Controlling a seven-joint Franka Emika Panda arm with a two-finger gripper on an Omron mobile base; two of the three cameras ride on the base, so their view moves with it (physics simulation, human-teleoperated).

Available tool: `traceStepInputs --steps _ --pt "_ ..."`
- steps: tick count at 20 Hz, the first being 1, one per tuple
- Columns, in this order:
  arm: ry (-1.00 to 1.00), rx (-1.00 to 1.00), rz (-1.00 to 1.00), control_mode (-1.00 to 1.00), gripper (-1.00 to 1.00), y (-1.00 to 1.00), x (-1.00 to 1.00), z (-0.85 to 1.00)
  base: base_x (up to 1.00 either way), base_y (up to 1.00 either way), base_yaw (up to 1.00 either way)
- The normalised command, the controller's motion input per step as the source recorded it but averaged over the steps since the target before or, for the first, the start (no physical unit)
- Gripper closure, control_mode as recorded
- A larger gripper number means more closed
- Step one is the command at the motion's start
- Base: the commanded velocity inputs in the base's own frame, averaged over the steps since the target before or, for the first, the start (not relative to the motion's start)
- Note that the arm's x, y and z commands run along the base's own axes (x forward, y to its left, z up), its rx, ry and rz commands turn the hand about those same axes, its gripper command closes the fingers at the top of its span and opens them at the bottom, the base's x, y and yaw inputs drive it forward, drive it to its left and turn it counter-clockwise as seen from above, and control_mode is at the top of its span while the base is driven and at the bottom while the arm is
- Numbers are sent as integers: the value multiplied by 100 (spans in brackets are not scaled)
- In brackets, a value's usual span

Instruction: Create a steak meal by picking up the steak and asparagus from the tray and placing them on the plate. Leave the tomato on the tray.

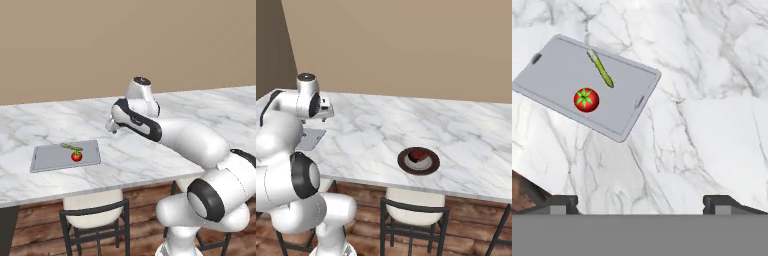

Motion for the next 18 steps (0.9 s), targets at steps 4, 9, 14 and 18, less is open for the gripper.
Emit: traceStepInputs --steps 4,9,14,18 --pt "0 -30 23 -100 -100 100 0 -22 0 0 0" --pt "0 -26 14 -100 -100 100 0 -19 0 0 0" --pt "1 -5 1 -100 -100 88 1 -27 0 0 0" --pt "0 0 0 -100 -100 70 21 -27 0 0 0"
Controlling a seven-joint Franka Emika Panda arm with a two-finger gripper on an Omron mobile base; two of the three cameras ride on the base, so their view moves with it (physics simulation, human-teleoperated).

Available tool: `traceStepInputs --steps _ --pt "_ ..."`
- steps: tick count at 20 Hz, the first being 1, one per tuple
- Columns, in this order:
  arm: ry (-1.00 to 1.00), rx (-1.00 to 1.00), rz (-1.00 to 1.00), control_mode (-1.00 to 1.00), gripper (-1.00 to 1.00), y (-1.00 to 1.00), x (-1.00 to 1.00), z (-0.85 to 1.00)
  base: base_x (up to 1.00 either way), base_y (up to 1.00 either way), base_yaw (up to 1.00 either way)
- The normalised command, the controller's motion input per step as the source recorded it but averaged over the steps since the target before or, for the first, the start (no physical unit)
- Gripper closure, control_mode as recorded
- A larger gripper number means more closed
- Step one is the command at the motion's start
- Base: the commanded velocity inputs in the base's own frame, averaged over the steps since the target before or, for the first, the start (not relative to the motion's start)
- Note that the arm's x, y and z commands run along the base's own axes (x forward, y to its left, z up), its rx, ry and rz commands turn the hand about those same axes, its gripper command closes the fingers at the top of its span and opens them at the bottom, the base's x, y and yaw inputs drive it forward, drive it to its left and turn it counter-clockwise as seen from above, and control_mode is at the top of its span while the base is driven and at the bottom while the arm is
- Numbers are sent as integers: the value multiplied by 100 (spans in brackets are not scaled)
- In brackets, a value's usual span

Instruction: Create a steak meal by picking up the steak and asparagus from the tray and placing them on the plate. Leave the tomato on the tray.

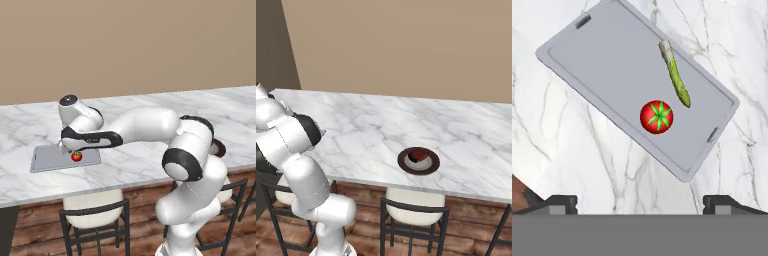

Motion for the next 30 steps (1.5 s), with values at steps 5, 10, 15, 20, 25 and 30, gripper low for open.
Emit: traceStepInputs --steps 5,10,15,20,25,30 --pt "0 0 -7 -100 -100 14 49 -4 0 0 0" --pt "0 0 -14 -100 -100 0 59 -16 0 0 0" --pt "2 0 -9 -100 -100 0 46 -43 0 0 0" --pt "5 0 -7 -100 -100 0 35 -34 0 0 0" --pt "6 0 -5 -100 -100 0 32 -33 0 0 0" --pt "7 0 -4 -100 -100 0 29 -37 0 0 0"
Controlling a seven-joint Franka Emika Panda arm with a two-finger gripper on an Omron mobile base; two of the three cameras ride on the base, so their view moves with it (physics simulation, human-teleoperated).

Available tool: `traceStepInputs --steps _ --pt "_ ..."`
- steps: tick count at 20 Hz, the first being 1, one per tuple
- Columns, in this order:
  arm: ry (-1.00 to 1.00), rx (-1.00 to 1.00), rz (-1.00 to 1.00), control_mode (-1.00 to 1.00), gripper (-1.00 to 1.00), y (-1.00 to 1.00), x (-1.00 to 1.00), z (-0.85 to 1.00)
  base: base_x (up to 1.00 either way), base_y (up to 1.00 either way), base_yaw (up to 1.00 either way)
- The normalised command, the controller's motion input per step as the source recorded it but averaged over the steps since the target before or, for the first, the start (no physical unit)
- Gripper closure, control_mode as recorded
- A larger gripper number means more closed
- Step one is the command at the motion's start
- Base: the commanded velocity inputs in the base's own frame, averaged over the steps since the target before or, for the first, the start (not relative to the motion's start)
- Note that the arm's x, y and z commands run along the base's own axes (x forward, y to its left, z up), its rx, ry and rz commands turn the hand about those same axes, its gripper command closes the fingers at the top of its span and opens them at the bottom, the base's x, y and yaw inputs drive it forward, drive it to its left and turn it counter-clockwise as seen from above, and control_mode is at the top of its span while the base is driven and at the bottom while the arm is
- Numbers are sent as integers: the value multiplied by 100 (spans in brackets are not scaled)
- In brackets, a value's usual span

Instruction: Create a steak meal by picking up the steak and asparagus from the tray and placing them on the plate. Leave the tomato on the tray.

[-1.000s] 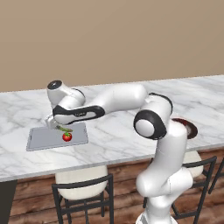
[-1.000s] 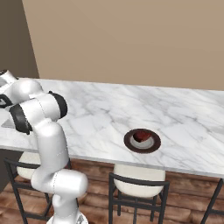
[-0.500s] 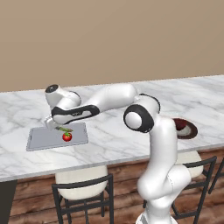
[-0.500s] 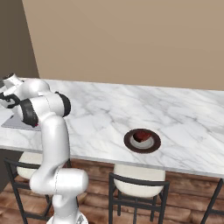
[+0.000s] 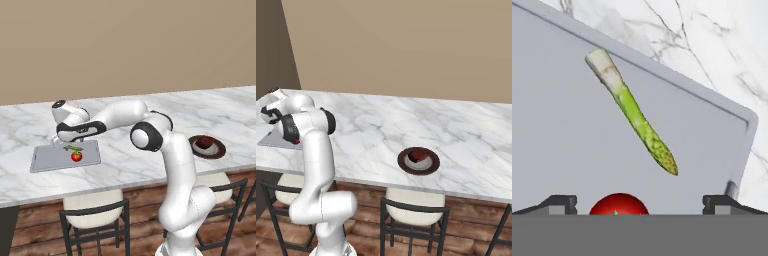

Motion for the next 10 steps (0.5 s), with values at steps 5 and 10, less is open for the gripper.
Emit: traceStepInputs --steps 5,10 --pt "5 0 -5 -100 -100 0 24 -29 0 0 0" --pt "4 0 -4 -100 -100 0 32 -33 0 0 0"
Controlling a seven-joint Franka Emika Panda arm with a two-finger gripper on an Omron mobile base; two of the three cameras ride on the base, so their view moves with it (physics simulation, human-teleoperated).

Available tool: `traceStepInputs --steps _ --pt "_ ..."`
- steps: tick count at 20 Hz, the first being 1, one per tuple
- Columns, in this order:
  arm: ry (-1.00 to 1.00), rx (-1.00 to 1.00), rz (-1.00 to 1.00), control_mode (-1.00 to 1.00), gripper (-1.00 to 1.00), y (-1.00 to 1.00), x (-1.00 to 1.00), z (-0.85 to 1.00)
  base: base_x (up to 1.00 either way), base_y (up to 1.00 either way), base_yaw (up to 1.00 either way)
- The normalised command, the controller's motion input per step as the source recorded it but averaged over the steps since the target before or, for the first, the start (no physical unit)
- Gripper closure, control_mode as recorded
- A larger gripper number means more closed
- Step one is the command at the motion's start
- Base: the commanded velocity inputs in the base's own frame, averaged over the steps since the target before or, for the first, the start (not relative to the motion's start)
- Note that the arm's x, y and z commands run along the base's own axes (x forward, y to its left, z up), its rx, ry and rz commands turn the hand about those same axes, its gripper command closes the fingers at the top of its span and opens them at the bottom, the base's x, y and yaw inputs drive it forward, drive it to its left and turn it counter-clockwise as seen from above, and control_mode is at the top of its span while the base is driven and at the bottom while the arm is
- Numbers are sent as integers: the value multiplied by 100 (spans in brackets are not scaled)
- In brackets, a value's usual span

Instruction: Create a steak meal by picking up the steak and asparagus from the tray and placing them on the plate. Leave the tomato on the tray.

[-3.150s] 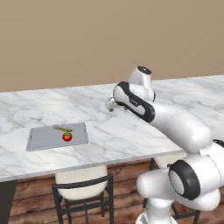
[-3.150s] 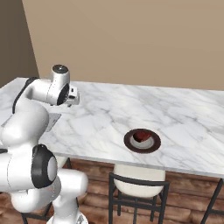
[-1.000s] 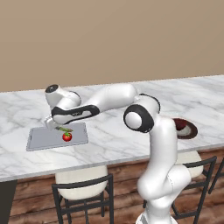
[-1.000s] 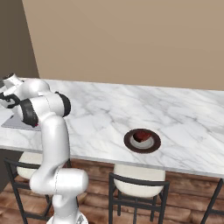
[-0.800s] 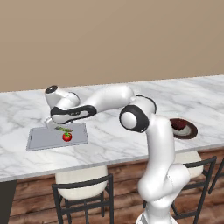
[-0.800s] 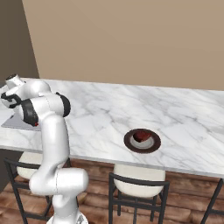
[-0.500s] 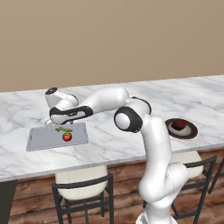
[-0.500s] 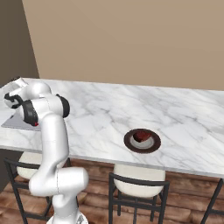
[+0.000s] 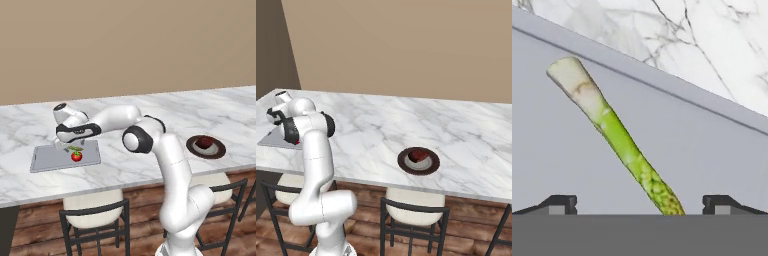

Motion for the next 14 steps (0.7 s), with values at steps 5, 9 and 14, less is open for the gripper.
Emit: traceStepInputs --steps 5,9,14 --pt "2 -1 -4 -100 -100 3 40 -33 0 0 0" --pt "1 -2 -4 -100 -100 22 43 -18 0 0 0" --pt "2 -2 -5 -100 -100 20 26 -27 0 0 0"
